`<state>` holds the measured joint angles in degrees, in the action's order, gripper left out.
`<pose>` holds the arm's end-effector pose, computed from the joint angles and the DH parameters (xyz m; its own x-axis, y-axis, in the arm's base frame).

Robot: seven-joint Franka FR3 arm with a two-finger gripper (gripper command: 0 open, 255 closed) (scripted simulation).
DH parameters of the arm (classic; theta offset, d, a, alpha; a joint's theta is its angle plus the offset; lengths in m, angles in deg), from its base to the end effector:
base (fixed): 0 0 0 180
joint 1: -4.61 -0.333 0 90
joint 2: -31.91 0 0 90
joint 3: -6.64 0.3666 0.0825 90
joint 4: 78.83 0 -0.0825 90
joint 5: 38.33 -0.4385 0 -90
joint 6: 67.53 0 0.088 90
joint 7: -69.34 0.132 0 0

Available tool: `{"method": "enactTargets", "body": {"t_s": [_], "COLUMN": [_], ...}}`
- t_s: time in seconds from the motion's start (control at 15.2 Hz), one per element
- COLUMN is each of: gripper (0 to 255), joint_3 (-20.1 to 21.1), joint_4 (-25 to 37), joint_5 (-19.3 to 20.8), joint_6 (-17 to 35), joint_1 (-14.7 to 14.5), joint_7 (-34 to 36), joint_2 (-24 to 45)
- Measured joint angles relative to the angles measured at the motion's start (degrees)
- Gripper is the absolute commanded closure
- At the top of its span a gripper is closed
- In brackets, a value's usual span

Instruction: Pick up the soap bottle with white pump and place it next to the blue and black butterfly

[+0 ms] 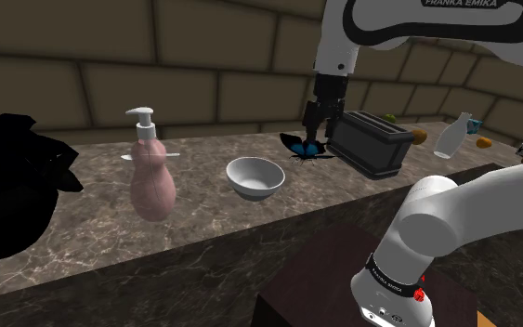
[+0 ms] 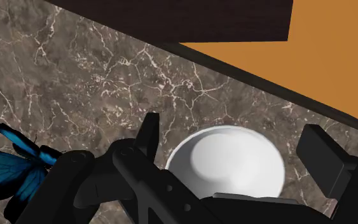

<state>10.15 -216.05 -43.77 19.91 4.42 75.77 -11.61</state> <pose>0.3222 0.0382 0.5684 0.9912 -0.0650 -0.1150 -0.0700 -0.9968 -0.0399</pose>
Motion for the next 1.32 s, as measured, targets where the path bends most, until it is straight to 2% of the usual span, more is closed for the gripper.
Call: {"method": "enactTargets", "body": {"t_s": [0.13, 0.26, 0.73, 1.06, 1.32], "gripper": [0, 0, 0, 0, 0], "joint_3": [0.64, 2.95, 13.74, 21.66, 28.58], "joint_4": [-0.16, -1.01, 0.07, 2.86, 7.07], "joint_5": [-0.36, -1.62, -5.41, -5.01, -2.09], "joint_6": [0.71, 3.30, 13.94, 21.71, 26.84], "joint_1": [-0.11, -0.53, -1.58, -0.55, 1.57], "joint_7": [0.77, 3.54, 16.30, 25.70, 34.26], "joint_2": [0.08, 0.17, 4.79, 10.56, 16.63]}}
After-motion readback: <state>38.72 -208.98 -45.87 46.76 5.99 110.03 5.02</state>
